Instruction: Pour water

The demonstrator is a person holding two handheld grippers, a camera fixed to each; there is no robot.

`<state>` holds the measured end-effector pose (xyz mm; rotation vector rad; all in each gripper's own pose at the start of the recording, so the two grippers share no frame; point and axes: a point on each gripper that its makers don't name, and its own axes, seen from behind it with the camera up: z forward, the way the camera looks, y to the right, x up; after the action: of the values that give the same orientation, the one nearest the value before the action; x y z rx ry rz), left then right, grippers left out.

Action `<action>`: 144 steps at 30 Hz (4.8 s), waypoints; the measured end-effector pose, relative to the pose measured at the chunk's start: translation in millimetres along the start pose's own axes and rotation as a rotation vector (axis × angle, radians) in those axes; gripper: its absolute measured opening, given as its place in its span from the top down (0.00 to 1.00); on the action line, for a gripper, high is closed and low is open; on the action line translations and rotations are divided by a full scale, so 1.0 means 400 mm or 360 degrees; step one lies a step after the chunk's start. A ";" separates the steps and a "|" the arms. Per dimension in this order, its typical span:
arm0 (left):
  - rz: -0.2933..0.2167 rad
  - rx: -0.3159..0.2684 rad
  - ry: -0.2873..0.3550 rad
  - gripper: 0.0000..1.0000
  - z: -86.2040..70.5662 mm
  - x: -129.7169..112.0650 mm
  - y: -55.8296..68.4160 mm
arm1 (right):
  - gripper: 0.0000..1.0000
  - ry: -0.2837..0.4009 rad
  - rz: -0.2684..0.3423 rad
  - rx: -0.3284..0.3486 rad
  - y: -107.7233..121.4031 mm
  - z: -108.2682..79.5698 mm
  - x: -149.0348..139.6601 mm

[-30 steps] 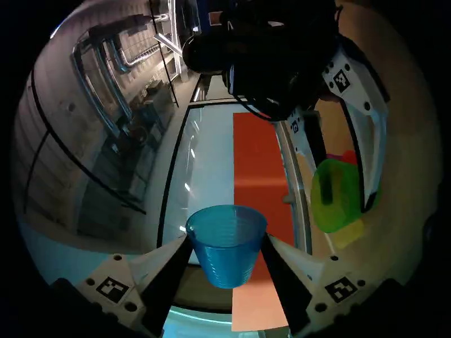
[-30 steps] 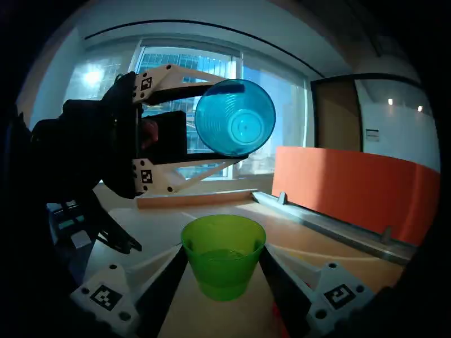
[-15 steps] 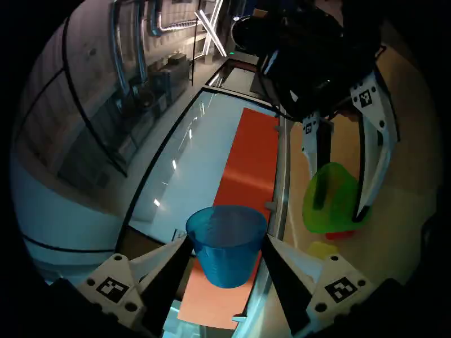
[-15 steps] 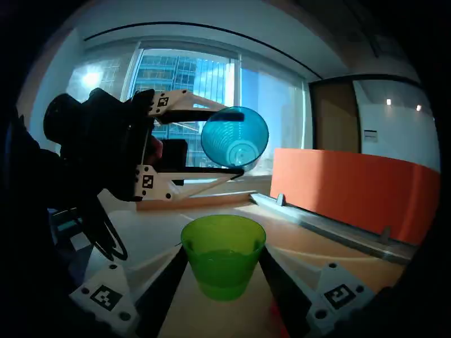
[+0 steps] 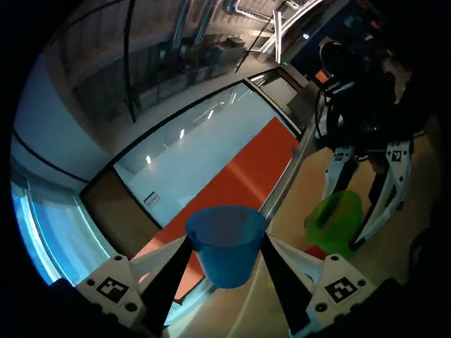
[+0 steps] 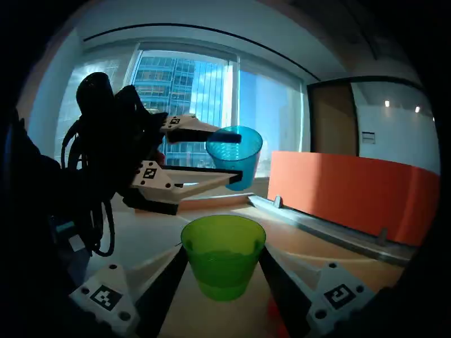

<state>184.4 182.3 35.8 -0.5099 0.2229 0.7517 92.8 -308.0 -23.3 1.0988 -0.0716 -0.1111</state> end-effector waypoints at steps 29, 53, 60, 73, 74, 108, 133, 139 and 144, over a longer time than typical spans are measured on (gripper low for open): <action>-0.0939 -0.0136 -0.0003 0.16 -0.001 -0.052 0.011 | 0.13 0.0013 -0.0010 -0.0026 -0.005 -0.024 0.028; -0.0968 -0.0239 -0.0178 0.16 -0.018 -0.180 0.102 | 0.12 -0.0106 0.0025 -0.0119 0.052 -0.106 -0.029; -0.0953 -0.0289 -0.0223 0.16 -0.012 -0.209 0.142 | 0.12 -0.0128 0.0042 -0.0137 0.067 -0.127 -0.044; -0.0892 -0.0365 -0.0343 0.16 -0.001 -0.262 0.207 | 0.12 -0.0175 0.0068 -0.0144 0.080 -0.128 -0.083; -0.0890 -0.0371 -0.0350 0.16 0.000 -0.265 0.211 | 0.12 -0.0177 0.0072 -0.0144 0.082 -0.129 -0.085; -0.0757 -0.0593 -0.0644 0.15 -0.012 -0.398 0.338 | 0.11 -0.0399 0.0094 -0.0128 0.104 -0.136 -0.223; -0.0647 -0.0769 -0.0835 0.15 -0.023 -0.480 0.407 | 0.09 -0.0595 0.0077 -0.0081 0.100 -0.124 -0.325; -0.0631 -0.0797 -0.0878 0.15 -0.023 -0.501 0.416 | 0.09 -0.0632 0.0082 -0.0076 0.102 -0.125 -0.343; -0.0633 -0.0815 -0.0893 0.15 -0.020 -0.509 0.421 | 0.09 -0.0666 0.0076 -0.0068 0.100 -0.125 -0.362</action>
<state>-79.0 161.2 43.4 -0.7736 -0.5949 0.5285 -43.2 -227.4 -10.6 1.0166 -0.4679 -0.2973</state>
